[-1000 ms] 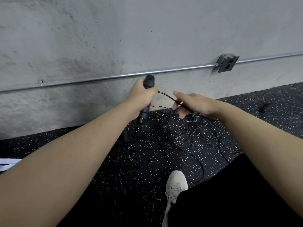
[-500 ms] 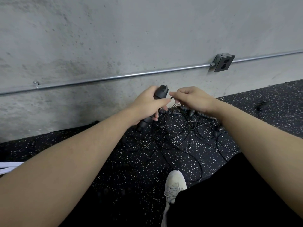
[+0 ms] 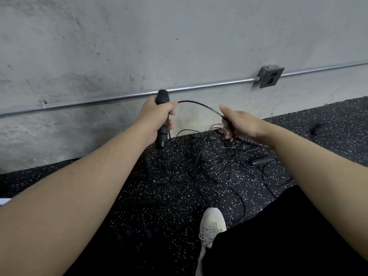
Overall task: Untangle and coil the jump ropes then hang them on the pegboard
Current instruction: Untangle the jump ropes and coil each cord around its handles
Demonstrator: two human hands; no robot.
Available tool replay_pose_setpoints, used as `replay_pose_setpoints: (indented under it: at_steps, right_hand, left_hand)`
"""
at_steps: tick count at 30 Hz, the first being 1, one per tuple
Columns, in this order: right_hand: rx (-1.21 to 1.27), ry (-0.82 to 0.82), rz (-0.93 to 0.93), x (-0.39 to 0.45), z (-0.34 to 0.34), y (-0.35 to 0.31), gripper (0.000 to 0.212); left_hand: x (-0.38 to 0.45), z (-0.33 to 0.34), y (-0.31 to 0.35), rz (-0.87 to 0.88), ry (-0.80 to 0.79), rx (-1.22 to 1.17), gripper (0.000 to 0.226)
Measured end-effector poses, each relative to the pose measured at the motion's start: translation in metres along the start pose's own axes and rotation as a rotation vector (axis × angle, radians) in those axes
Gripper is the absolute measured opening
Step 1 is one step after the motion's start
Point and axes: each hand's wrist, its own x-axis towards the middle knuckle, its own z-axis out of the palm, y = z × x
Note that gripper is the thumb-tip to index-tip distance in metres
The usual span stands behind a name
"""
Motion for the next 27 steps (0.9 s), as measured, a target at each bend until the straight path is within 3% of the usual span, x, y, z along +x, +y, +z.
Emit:
replay_pose_setpoints:
  at_steps: [5,9,13,27]
  right_hand:
    - [0.098,0.167,-0.105,0.001,-0.003,-0.008,0.045]
    - [0.067,0.127,-0.133,0.001,0.004,-0.014,0.047]
    - [0.053,0.090,-0.158,-0.001,0.015,-0.022,0.047]
    - [0.173,0.093,-0.184,0.000,0.016,-0.025,0.050]
  left_hand:
    - [-0.005,0.004,0.000,0.009,-0.108,0.063,0.036]
    - [-0.020,0.018,0.004,0.097,-0.291,0.195,0.040]
    - [-0.026,0.025,0.001,0.166,-0.372,0.226,0.033]
    - [-0.030,0.032,0.002,0.234,-0.316,0.226,0.036]
